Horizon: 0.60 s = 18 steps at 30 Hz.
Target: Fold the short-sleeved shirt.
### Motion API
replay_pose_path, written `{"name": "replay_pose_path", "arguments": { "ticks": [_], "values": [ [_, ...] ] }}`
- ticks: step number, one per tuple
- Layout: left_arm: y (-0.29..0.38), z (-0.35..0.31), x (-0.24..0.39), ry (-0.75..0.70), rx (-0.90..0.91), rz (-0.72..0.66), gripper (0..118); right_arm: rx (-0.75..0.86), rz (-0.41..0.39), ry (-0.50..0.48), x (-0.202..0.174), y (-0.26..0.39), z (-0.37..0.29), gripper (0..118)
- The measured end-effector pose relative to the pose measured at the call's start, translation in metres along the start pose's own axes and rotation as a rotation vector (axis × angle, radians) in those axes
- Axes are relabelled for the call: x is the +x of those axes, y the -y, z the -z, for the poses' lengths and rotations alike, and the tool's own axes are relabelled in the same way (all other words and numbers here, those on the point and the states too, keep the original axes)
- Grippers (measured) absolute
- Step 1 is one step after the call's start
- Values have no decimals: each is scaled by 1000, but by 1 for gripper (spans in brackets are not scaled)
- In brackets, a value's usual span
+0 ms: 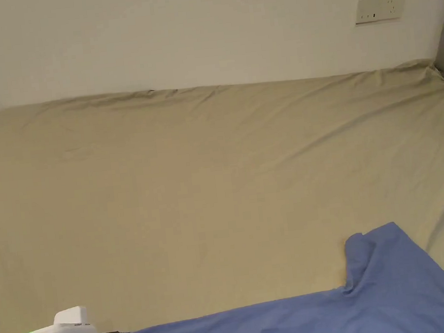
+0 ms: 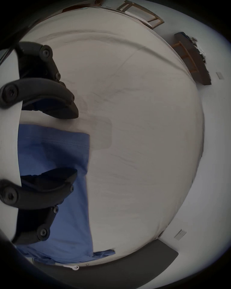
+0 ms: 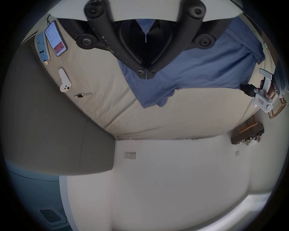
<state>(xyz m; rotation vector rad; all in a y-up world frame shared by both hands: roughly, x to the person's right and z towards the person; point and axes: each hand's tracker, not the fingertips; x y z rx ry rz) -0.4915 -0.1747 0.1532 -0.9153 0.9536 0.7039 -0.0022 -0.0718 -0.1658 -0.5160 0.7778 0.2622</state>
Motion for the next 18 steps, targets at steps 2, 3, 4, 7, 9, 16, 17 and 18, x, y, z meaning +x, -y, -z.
{"name": "replay_pose_path", "arguments": {
  "ticks": [2,3,4,7,9,16,17,18],
  "values": [
    [5,-5,1,-16,57,73,41,-35,15,16,5,1,15,24],
    [5,-8,2,7,52,93,18,-55,30,10,10,2,26,48],
    [6,-10,3,17,45,96,3,-77,47,5,13,-2,39,78],
    [12,-26,16,61,30,99,3,-149,23,-7,23,-18,96,118],
    [15,-37,19,71,54,111,3,-201,4,23,28,-31,133,118],
    [12,-52,15,87,99,147,3,-535,9,75,30,-45,266,92],
    [13,-53,15,88,98,146,3,-587,13,108,29,-46,275,65],
    [15,-50,17,93,96,148,3,-603,57,88,28,-44,277,56]
  ]
}}
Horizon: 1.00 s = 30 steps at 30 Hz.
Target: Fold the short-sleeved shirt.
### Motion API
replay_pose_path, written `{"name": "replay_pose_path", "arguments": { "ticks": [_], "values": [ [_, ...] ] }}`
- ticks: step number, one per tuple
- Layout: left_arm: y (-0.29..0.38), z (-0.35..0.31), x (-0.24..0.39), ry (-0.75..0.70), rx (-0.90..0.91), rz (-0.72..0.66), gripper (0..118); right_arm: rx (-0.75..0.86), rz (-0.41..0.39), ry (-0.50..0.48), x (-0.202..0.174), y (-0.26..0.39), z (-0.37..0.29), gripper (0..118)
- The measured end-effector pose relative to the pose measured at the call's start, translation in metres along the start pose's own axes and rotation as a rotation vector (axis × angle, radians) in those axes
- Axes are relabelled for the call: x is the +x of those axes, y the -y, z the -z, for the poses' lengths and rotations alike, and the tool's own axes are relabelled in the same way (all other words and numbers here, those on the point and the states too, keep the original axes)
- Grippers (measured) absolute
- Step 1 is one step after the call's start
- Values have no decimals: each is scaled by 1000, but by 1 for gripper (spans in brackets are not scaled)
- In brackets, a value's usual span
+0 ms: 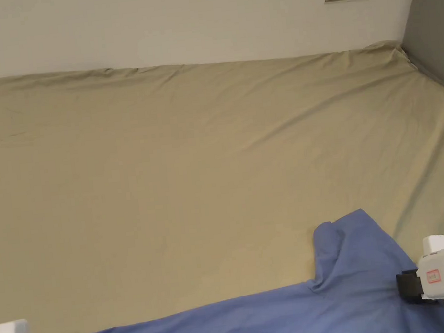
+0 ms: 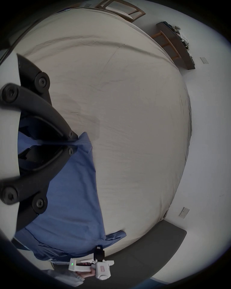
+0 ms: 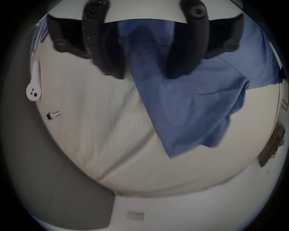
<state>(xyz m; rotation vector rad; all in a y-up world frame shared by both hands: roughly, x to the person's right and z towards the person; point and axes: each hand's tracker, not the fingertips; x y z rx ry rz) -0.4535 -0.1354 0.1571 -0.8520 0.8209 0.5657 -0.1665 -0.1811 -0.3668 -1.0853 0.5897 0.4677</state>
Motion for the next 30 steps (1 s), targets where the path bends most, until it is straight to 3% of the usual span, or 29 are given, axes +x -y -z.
{"name": "replay_pose_path", "arguments": {
  "ticks": [1,2,3,4,5,7,14,20,26,30],
  "values": [
    [1,-1,1,2,-2,2,3,52,29,0,-1,3,-9,55],
    [1,-2,1,3,-1,5,3,50,23,-14,-1,1,-14,38],
    [2,-3,3,0,-4,13,3,59,16,-75,-2,2,-19,5],
    [2,-4,5,-6,-9,24,3,42,24,-140,-2,4,-24,3],
    [2,-8,6,-13,-8,41,3,56,16,-75,6,10,-27,3],
    [2,-20,7,-19,1,54,3,100,-34,-88,15,14,-49,3],
    [23,-108,-7,-15,80,56,3,238,-33,-142,55,81,-166,3],
    [99,-163,-18,1,43,25,3,268,32,-168,98,193,-234,3],
    [184,-146,-24,-42,-101,14,3,77,18,-77,103,301,-197,3],
    [209,-120,-16,-84,-152,41,3,1,3,-38,98,328,-157,3]
  ]
}}
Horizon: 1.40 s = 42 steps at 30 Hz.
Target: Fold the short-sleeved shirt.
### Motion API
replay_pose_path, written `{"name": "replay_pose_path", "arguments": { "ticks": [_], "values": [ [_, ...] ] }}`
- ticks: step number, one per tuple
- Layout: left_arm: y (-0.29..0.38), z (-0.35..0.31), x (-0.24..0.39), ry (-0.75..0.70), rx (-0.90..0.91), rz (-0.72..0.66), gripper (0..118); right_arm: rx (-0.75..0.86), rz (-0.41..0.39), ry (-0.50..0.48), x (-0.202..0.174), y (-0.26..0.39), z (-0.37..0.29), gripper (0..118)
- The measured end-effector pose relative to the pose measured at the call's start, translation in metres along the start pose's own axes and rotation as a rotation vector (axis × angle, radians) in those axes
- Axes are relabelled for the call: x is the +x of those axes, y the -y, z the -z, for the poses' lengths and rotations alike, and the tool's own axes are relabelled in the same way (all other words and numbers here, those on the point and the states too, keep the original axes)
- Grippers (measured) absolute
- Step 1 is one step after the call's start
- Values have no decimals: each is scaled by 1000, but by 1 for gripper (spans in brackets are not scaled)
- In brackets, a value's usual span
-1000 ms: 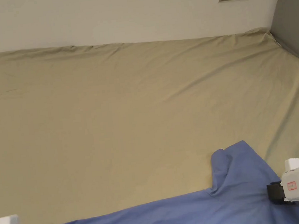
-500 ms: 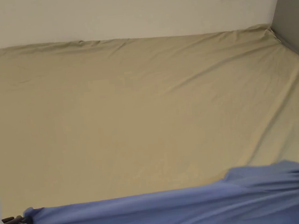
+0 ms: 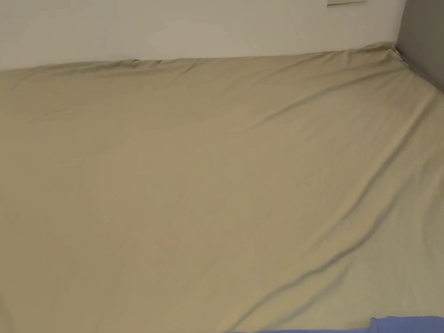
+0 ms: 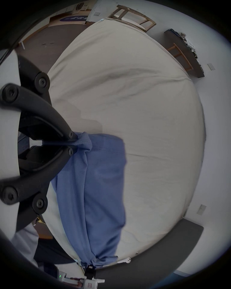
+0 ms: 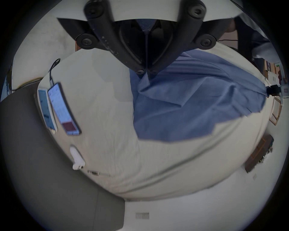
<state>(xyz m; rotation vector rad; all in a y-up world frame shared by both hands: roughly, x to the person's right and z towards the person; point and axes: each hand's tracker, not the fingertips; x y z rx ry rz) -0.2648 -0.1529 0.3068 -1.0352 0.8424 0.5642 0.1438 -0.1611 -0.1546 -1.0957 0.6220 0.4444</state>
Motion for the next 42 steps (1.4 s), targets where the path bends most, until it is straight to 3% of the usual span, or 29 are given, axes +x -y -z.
{"name": "replay_pose_path", "arguments": {
  "ticks": [3,4,5,6,8,9,10,14,16,18,19,20,21,28,33,34,35,36,38,39,42],
  "values": [
    [-1,16,-1,-27,23,34,4,47,-16,18,-8,3,4,3],
    [-2,13,2,-46,51,56,10,88,-34,29,-10,2,-1,4],
    [-4,1,7,-71,86,75,35,137,-47,44,-11,0,-10,16],
    [-6,-14,10,-106,135,89,62,191,-60,63,-14,-2,-25,39],
    [-13,-45,11,-122,272,80,107,334,-100,131,-19,-8,-55,101],
    [-17,-67,10,-95,386,72,110,439,-102,146,-21,-12,-73,112],
    [-21,-86,11,-78,495,58,109,535,-96,157,-24,-17,-89,113],
    [-39,-136,30,-103,892,-17,107,896,5,172,-36,-37,-132,113],
    [-43,-149,45,-102,1029,-9,88,1033,44,143,-52,-45,-150,109],
    [-46,-150,58,-107,1102,8,39,1120,38,125,-67,-49,-154,78],
    [-47,-148,64,-111,1118,8,20,1136,29,126,-78,-49,-158,53],
    [-47,-146,69,-110,1119,-3,7,1140,27,136,-85,-50,-157,15],
    [-47,-144,73,-100,1112,-16,4,1140,28,140,-92,-49,-155,3],
    [-48,-134,54,51,1042,-128,0,1131,46,111,-109,-41,-155,2],
    [-70,-99,-39,525,752,-378,0,1078,42,113,-111,-40,-155,2],
    [-74,-83,-62,614,640,-398,1,1070,41,115,-112,-38,-155,2],
    [-74,-65,-85,698,536,-424,15,1054,38,119,-112,-38,-154,2],
    [-74,-48,-104,736,429,-437,38,1033,32,121,-114,-37,-153,2],
    [-69,-21,-127,707,293,-464,113,997,28,123,-118,-35,-150,2],
    [-63,-9,-135,675,249,-477,118,980,21,127,-119,-34,-148,2],
    [-48,21,-156,721,177,-575,113,944,8,133,-126,-32,-144,2]
  ]
}}
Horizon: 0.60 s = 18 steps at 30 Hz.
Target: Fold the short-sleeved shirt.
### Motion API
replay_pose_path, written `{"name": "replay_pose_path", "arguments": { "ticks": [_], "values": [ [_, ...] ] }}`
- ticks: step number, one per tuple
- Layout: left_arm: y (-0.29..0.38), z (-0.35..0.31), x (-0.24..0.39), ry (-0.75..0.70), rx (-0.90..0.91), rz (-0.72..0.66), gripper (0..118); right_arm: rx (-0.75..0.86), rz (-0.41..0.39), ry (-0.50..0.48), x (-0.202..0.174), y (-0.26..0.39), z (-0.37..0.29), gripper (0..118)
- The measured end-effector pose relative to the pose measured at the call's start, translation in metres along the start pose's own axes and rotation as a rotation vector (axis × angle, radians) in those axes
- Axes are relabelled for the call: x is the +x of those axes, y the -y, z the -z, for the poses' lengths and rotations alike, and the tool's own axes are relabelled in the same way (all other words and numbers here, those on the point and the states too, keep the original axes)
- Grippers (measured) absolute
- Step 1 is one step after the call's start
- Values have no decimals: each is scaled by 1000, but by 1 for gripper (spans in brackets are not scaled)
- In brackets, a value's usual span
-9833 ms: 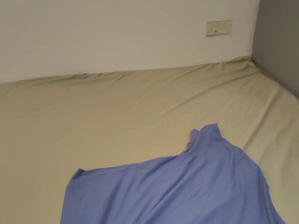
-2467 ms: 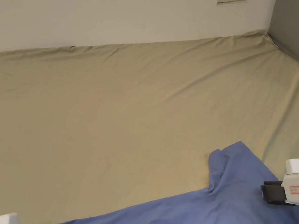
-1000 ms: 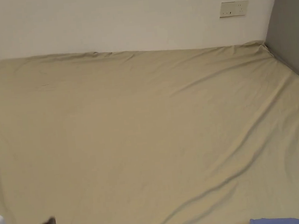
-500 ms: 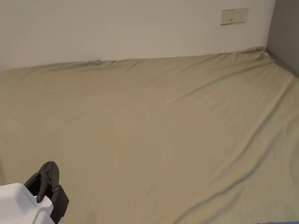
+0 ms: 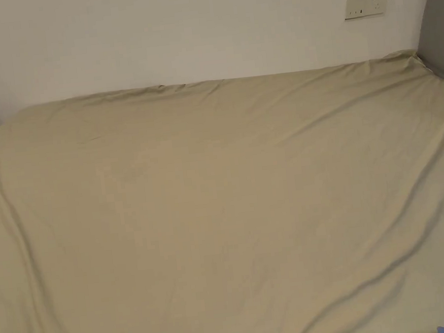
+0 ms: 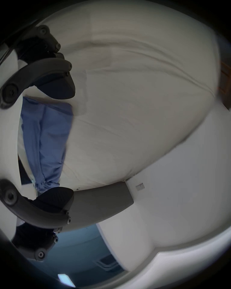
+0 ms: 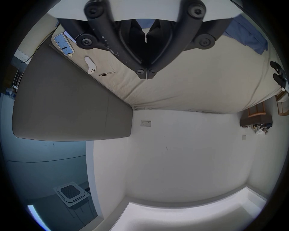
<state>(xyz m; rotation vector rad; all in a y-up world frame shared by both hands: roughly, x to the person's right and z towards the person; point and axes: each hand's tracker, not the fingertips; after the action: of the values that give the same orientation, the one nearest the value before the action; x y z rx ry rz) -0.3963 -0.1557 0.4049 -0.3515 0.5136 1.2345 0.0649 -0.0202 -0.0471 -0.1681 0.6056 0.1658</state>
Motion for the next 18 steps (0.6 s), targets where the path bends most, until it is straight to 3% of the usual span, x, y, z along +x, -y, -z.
{"name": "replay_pose_path", "arguments": {
  "ticks": [3,7,9,10,12,14,16,17,18],
  "values": [
    [3,16,-33,76,-84,-140,111,-28,-6,-11,-5,1,2,2],
    [12,47,-56,61,-167,-208,99,-44,-9,-19,-9,-3,4,2],
    [16,57,-57,233,-163,-242,96,-43,-9,-24,-10,-6,3,2],
    [20,68,-58,212,-208,-280,90,-42,-13,-25,-11,-7,3,2],
    [26,84,-55,249,-234,-261,64,-41,-16,-31,-13,-9,3,2],
    [29,101,-48,203,-274,-252,58,-42,-16,-37,-14,-9,3,2],
    [31,110,-43,120,-294,-218,31,-43,-18,-39,-15,-10,1,2],
    [28,109,-41,106,-290,-206,23,-42,-22,-40,-15,-10,0,2],
    [24,105,-37,121,-280,-214,23,-42,-26,-39,-15,-11,0,2]
  ]
}}
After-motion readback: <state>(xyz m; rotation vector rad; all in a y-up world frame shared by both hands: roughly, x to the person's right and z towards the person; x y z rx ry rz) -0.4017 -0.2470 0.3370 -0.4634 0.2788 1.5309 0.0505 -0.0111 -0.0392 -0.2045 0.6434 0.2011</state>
